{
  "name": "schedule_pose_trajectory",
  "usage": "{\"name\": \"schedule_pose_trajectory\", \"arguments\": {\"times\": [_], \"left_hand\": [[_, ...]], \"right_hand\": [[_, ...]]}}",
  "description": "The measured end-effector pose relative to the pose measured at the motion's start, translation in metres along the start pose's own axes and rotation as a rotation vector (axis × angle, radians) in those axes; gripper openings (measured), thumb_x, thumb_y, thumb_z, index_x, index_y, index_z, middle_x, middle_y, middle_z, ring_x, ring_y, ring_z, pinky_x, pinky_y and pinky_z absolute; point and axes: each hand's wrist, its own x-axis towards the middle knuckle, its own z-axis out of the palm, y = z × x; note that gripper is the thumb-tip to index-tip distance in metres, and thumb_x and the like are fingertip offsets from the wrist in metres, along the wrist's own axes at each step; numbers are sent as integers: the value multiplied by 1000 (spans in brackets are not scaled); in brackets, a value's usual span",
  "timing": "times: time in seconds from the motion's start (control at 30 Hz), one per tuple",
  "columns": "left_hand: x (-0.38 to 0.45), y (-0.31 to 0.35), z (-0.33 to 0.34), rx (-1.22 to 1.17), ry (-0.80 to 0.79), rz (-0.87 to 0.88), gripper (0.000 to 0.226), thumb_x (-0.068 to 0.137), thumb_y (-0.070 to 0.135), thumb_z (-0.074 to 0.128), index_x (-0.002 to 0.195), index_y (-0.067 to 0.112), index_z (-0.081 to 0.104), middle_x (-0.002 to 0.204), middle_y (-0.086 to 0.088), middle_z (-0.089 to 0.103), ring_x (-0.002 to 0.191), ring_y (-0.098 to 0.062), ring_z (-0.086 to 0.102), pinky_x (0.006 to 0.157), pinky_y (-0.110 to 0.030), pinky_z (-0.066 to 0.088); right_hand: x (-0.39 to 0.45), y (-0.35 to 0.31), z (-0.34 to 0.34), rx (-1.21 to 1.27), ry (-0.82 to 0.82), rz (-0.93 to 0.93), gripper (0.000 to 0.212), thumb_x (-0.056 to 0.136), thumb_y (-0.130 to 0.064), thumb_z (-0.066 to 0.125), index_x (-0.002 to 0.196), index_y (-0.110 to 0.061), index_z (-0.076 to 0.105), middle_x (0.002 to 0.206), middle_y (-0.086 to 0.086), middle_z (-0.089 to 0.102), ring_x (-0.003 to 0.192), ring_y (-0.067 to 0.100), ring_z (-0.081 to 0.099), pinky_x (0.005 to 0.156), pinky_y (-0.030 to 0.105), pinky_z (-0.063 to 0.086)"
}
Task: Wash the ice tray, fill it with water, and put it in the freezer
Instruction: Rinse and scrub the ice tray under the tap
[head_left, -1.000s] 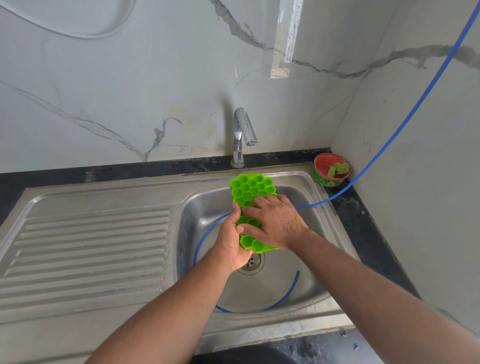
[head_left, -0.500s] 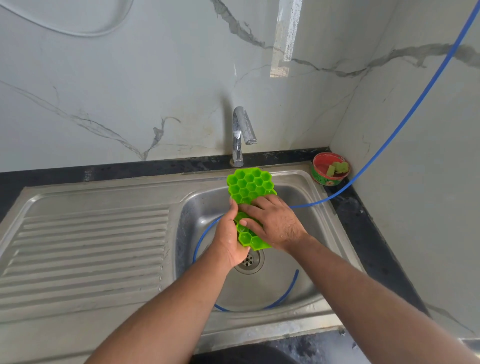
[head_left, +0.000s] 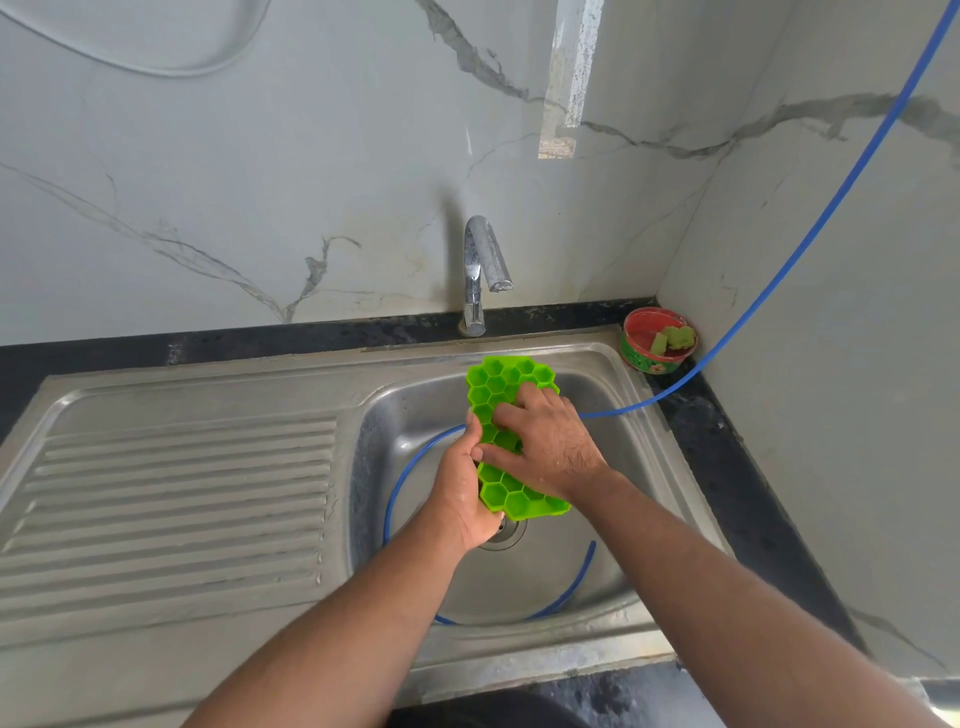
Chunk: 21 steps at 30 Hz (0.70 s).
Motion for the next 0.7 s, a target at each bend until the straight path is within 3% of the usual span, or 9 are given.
{"name": "schedule_pose_trajectory", "arguments": {"times": [0.17, 0.27, 0.4, 0.5, 0.63, 0.7], "left_hand": [[-4, 8, 1, -24, -59, 3, 59, 96, 63, 35, 128, 23, 63, 123, -13, 68, 114, -35, 64, 98, -51, 49], [-5, 12, 1, -40, -67, -6, 59, 96, 63, 34, 127, 22, 64, 122, -14, 68, 111, -34, 65, 91, -48, 52], [-3, 14, -3, -90, -96, -18, 70, 92, 72, 31, 133, 24, 61, 130, -16, 64, 118, -36, 62, 99, -52, 48], [-2, 15, -4, -82, -61, -50, 79, 87, 79, 29, 126, 20, 66, 123, -17, 67, 106, -35, 68, 91, -49, 51], [0, 9, -4, -46, 23, -65, 76, 90, 75, 28, 120, 17, 67, 112, -18, 72, 102, -34, 68, 85, -46, 52], [1, 8, -6, -67, 57, -71, 74, 92, 72, 28, 121, 15, 66, 111, -19, 72, 103, -35, 67, 84, -47, 52]], "right_hand": [[-1, -5, -1, -91, -6, 21, 65, 83, -78, 23, 104, -28, 60, 107, -1, 49, 98, 22, 45, 88, 40, 42], [0, -8, -6, -121, -5, 18, 66, 84, -78, 23, 102, -28, 62, 99, -4, 54, 97, 21, 44, 87, 40, 41], [0, -5, -8, -144, -35, -27, 66, 84, -77, 21, 103, -30, 63, 101, -8, 58, 108, 23, 46, 93, 48, 34], [-4, -10, -5, -135, 12, -48, 58, 88, -70, 25, 96, -25, 59, 92, -4, 59, 90, 26, 54, 84, 47, 38], [-9, -9, 3, -104, -68, -77, 64, 90, -68, 20, 121, -24, 56, 103, 1, 62, 94, 27, 56, 86, 44, 44], [-9, -9, 6, -47, -78, -90, 62, 91, -64, 23, 120, -22, 58, 101, 3, 64, 92, 28, 57, 84, 44, 48]]}}
